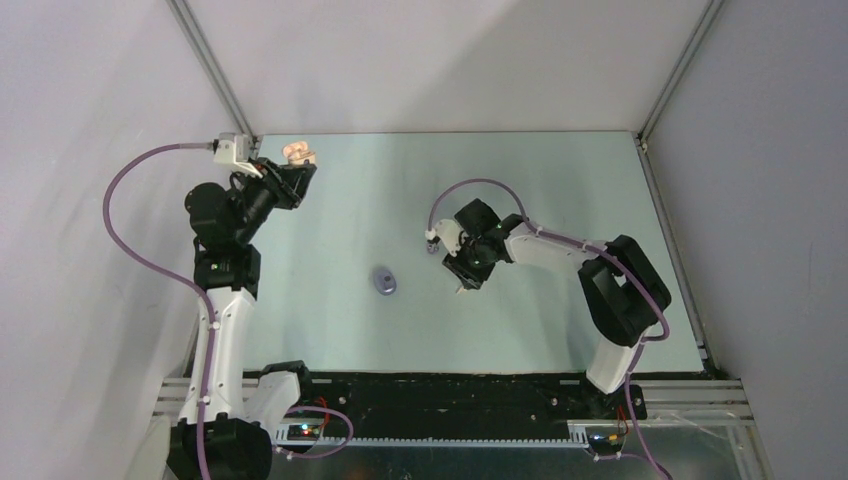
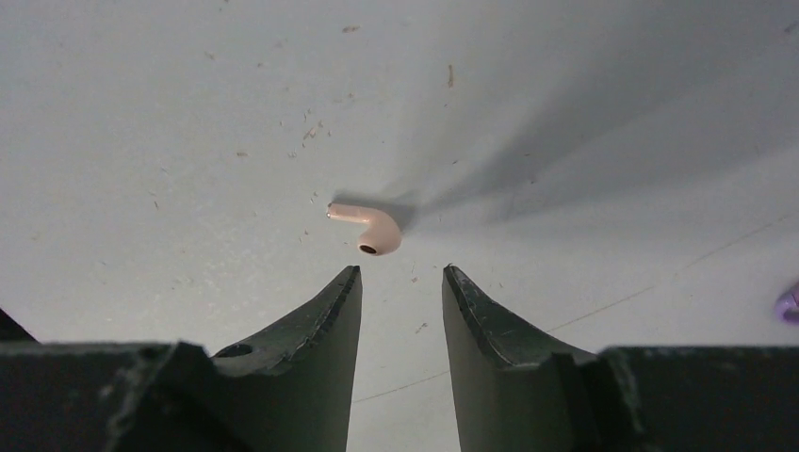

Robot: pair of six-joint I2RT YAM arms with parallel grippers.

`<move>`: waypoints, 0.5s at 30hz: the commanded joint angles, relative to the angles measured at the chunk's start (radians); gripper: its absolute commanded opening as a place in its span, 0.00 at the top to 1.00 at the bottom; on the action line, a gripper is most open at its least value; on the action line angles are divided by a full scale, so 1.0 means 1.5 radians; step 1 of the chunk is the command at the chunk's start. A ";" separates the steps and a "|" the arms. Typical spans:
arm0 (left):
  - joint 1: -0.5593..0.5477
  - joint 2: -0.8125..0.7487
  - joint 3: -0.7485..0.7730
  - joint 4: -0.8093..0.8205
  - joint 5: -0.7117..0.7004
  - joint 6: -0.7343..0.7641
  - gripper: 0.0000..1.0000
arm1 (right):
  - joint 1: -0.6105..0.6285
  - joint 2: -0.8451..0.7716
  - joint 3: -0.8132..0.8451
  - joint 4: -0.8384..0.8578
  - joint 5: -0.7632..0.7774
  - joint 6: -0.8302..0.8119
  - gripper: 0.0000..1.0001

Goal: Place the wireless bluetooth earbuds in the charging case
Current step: Pick up the right earbud from the center of the board.

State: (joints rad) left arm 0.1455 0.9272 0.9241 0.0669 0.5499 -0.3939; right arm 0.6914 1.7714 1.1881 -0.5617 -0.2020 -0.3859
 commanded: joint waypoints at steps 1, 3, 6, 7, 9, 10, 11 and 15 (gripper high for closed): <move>0.006 -0.013 0.020 0.008 -0.009 0.001 1.00 | -0.002 -0.021 -0.050 0.075 -0.039 -0.090 0.59; 0.006 -0.012 0.020 0.012 -0.009 0.000 1.00 | -0.002 -0.041 -0.077 0.098 -0.050 -0.118 0.58; 0.006 -0.010 0.019 0.015 -0.009 -0.005 1.00 | -0.003 -0.059 -0.096 0.112 -0.055 -0.134 0.58; 0.006 -0.009 0.018 0.017 -0.009 -0.007 1.00 | -0.003 -0.060 -0.098 0.114 -0.054 -0.132 0.58; 0.006 -0.009 0.015 0.021 -0.009 -0.012 1.00 | -0.004 -0.057 -0.100 0.118 -0.047 -0.121 0.58; 0.006 -0.009 0.013 0.022 -0.010 -0.013 1.00 | -0.002 -0.055 -0.100 0.123 -0.043 -0.117 0.58; 0.007 -0.010 0.012 0.023 -0.010 -0.015 1.00 | -0.002 -0.051 -0.100 0.127 -0.041 -0.109 0.58; 0.006 -0.011 0.011 0.021 -0.011 -0.012 1.00 | 0.005 -0.039 -0.100 0.140 -0.027 -0.109 0.58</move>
State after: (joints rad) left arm 0.1459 0.9268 0.9241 0.0616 0.5476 -0.4023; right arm 0.6903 1.7229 1.0386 -0.4061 -0.2531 -0.5430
